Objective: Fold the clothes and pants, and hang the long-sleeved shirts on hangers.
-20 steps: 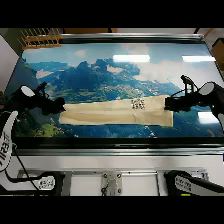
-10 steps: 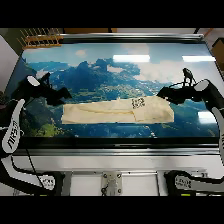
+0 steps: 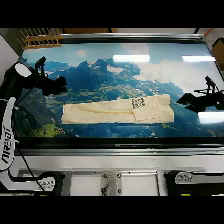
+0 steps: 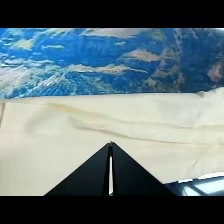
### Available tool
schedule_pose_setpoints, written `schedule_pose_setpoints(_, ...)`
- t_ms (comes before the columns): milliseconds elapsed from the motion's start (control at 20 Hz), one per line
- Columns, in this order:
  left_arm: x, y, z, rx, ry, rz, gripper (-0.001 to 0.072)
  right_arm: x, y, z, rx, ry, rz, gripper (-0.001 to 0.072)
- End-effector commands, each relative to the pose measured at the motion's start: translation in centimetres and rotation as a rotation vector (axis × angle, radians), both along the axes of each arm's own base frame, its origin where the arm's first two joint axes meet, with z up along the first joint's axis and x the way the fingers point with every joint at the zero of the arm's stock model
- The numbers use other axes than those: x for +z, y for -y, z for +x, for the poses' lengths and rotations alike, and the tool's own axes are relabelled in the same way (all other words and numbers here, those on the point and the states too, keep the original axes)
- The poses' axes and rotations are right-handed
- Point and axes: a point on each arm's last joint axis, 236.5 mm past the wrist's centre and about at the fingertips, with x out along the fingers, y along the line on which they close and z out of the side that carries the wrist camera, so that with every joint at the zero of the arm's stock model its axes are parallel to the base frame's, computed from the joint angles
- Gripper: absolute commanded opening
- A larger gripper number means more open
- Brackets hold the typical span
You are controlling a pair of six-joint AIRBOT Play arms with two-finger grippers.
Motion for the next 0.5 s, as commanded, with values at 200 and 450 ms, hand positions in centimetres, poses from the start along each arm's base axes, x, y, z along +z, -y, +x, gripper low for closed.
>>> schedule_pose_setpoints(200,1.3,10.6,-0.8,-0.197,0.097,-0.008,0.0004,-6.2,-1.6,-2.4,0.046,-0.136,0.234,0.0719)
schedule_pose_setpoints(450,-0.6,14.7,-1.6,-0.257,0.078,-0.015,0.0004,-6.0,-8.6,-0.5,0.178,-0.123,0.292,0.0719)
